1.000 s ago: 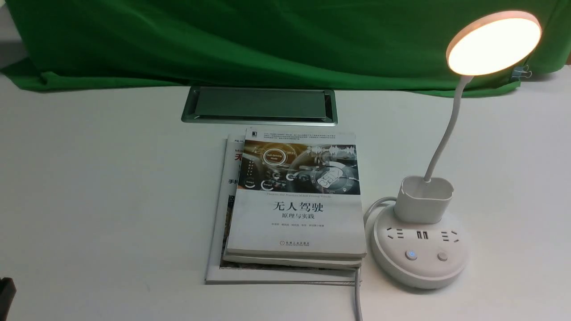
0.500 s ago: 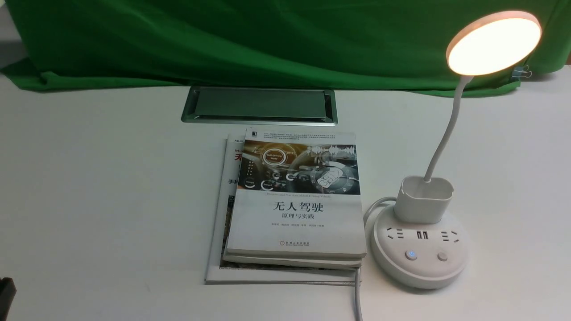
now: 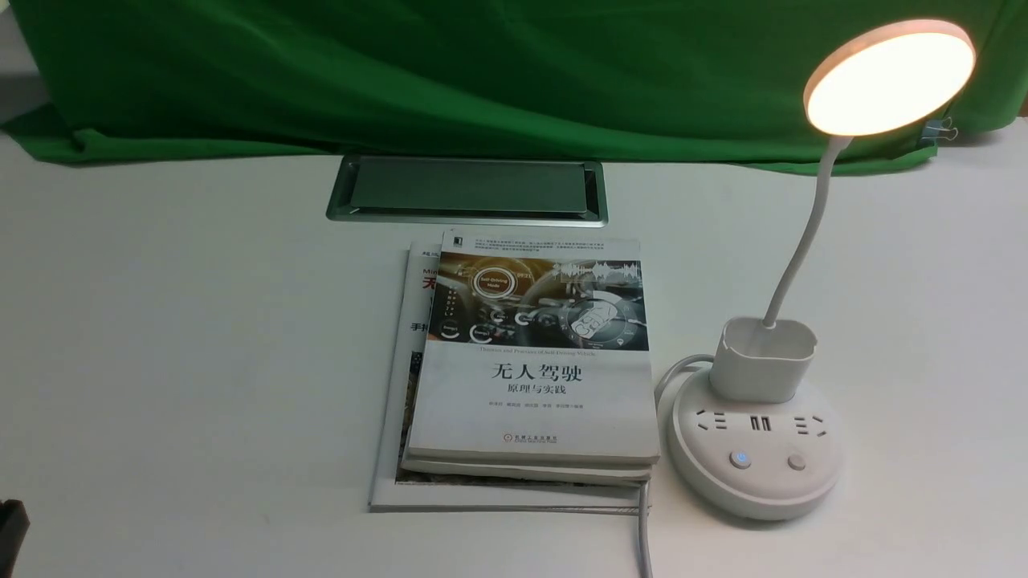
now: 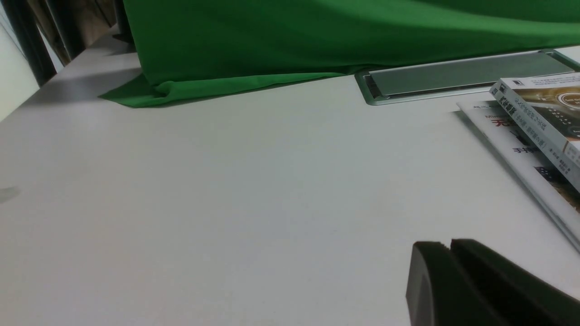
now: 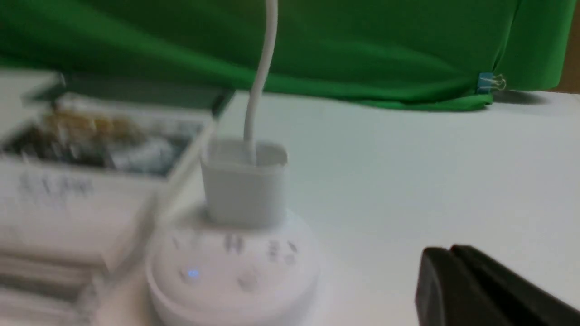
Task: Turn off the desk lamp on the white desktop by hand.
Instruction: 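Press the power button on the lamp base to turn the lamp off with the right gripper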
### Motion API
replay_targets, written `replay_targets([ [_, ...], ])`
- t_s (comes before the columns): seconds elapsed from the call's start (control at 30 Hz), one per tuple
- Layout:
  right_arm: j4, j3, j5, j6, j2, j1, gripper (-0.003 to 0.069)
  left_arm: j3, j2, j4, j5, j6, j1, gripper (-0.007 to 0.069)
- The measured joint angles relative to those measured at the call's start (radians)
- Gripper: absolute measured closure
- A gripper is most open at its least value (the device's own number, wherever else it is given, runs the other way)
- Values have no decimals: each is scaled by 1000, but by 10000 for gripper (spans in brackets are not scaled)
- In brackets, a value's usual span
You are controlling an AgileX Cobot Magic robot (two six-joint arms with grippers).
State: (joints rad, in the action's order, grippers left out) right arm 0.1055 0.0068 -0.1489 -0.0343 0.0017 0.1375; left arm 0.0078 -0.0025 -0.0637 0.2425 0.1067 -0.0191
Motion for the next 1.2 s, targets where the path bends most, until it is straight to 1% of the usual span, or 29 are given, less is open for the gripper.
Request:
replay_targets([
  [0.03, 0, 0, 0, 0, 0, 0, 621, 0, 0, 0, 0, 0, 0, 605],
  [0.1, 38, 0, 104, 154, 0, 0, 621, 0, 0, 0, 0, 0, 0, 605],
  [0.17, 49, 0, 172, 275, 0, 0, 621, 0, 0, 0, 0, 0, 0, 605],
  [0.2, 49, 0, 177, 285, 0, 0, 621, 0, 0, 0, 0, 0, 0, 605],
  [0.23, 53, 0, 208, 355, 0, 0, 621, 0, 0, 0, 0, 0, 0, 605],
  [0.33, 55, 0, 242, 402, 0, 0, 620, 0, 0, 0, 0, 2, 0, 605],
  [0.37, 56, 0, 254, 443, 0, 0, 619, 0, 0, 0, 0, 2, 0, 605],
  [0.43, 58, -8, 208, 466, 0, 0, 619, 0, 0, 0, 0, 2, 0, 605],
  [0.53, 62, -109, 27, 420, 68, 10, 612, 0, 0, 0, 0, 2, 0, 605],
  [0.63, 62, -298, -226, 300, 223, 35, 610, 0, 0, 0, 0, 2, 0, 605],
  [0.67, 62, -298, -226, 300, 224, 37, 610, 0, 0, 0, 0, 2, 0, 605],
  [0.7, 62, -434, -385, 215, 346, 47, 610, 0, 0, 0, 0, 2, 0, 605],
  [0.77, 62, -535, -530, 159, 464, 52, 610, 0, 0, 0, 0, 2, 0, 605],
  [0.8, 61, -602, -627, 109, 556, 56, 610, 0, 0, 0, 0, 2, 0, 605],
  [0.87, 59, -657, -705, 76, 647, 56, 610, 0, 0, 0, 0, 2, 0, 605],
  [0.9, 56, -715, -772, 46, 759, 56, 610, 0, 0, 0, 0, 2, 0, 605],
  [0.93, 56, -727, -783, 41, 785, 56, 610, 0, 0, 0, 0, 2, 0, 605],
  [0.97, 54, -770, -813, 34, 896, 56, 610, 0, 0, 0, 0, 2, 0, 605],
  [1.03, 54, -793, -823, 26, 955, 56, 610, 0, 0, 0, 0, 2, 0, 605],
  [1.07, 54, -828, -828, 22, 1045, 68, 610, 0, 0, 0, 0, 2, 0, 605],
  [1.1, 54, -831, -827, 22, 1066, 71, 610, 0, 0, 0, 0, 2, 0, 605],
  [1.2, 38, -877, -774, 34, 1227, 152, 610, 0, 0, 0, 0, 2, 0, 605],
])
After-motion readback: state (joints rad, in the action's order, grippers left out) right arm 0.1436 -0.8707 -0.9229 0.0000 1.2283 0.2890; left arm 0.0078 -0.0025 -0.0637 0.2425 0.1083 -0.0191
